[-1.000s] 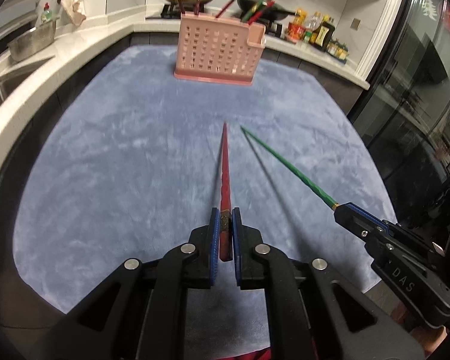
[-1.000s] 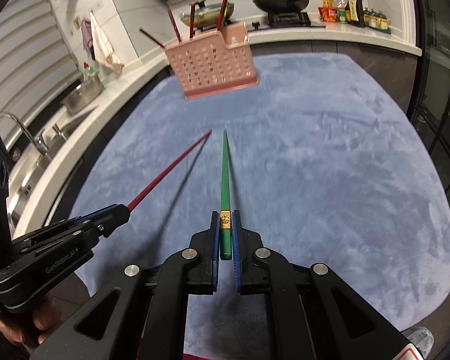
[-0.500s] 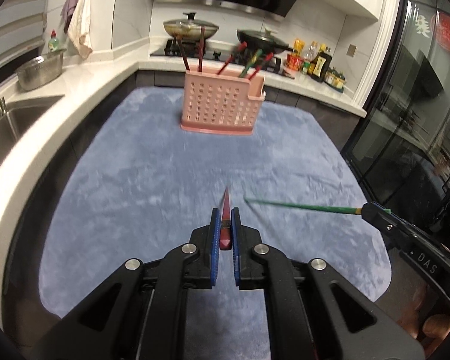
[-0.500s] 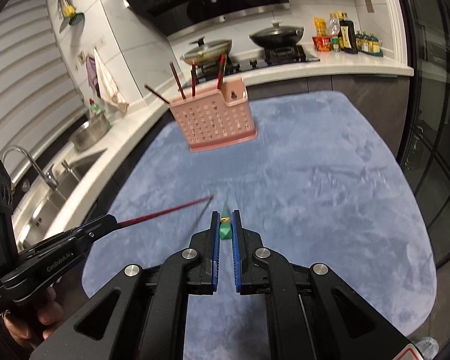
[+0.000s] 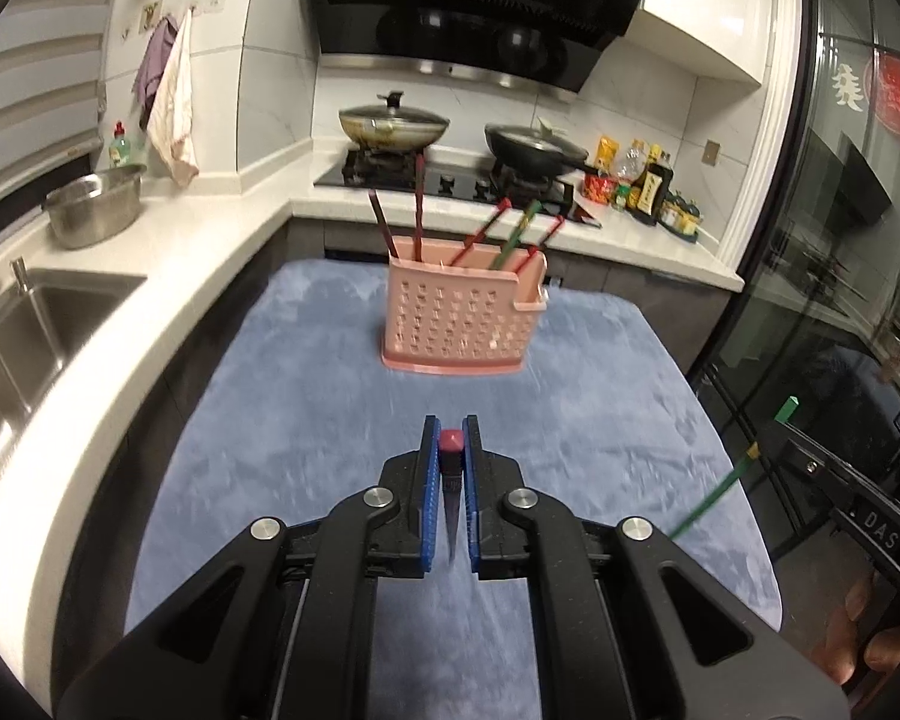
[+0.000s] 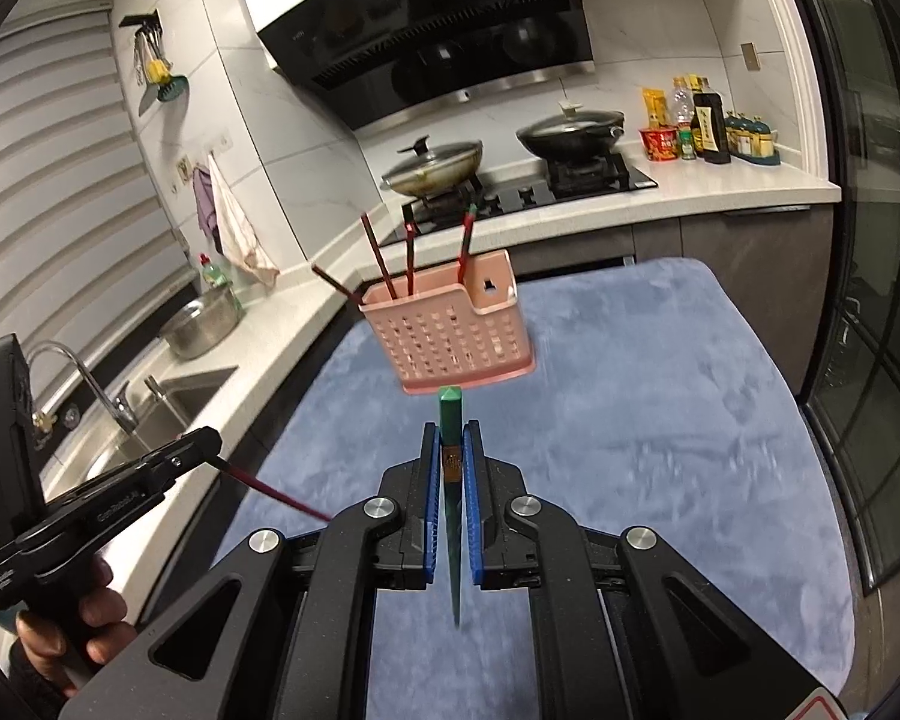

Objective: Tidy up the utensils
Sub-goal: 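Lift both chopsticks and carry them over the pink holder with both tools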

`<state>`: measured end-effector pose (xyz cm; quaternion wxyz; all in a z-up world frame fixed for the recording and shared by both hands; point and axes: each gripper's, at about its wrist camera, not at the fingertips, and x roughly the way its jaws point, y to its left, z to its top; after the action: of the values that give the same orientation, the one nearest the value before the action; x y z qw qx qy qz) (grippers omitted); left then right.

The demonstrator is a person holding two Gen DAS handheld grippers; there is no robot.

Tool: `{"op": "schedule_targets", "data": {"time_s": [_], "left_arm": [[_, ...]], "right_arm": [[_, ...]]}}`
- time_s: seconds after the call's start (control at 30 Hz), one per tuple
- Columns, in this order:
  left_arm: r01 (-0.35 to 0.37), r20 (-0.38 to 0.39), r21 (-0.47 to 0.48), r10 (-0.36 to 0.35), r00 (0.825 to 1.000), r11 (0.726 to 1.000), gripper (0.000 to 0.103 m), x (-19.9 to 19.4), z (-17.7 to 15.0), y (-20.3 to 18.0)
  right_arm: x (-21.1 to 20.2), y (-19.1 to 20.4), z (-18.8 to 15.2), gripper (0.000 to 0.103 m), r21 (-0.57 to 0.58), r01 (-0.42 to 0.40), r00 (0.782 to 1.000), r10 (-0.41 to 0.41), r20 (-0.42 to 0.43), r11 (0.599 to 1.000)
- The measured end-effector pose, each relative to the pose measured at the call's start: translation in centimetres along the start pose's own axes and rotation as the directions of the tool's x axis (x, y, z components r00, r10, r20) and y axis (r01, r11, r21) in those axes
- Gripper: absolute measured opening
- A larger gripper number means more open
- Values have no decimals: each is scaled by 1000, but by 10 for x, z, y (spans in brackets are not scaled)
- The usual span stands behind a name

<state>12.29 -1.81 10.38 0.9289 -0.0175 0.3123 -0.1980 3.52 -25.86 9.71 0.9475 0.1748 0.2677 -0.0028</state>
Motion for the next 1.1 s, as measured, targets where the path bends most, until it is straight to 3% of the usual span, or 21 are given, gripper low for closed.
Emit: {"op": "schedule_targets", "data": {"time_s": [0.43, 0.8, 1.1], "left_arm": [[21, 140, -20, -18, 990, 1000, 7, 10, 90, 13], [-27, 309, 29, 17, 951, 999, 7, 30, 183, 4], [-25, 397, 36, 8, 918, 999, 7, 58, 228, 2]], "right_arm": [[27, 2, 70, 8, -3, -47, 996, 47, 72, 999], [72, 16, 166, 8, -30, -48, 983, 53, 174, 998], [118, 17, 218, 8, -9, -49, 972, 50, 231, 999]]}}
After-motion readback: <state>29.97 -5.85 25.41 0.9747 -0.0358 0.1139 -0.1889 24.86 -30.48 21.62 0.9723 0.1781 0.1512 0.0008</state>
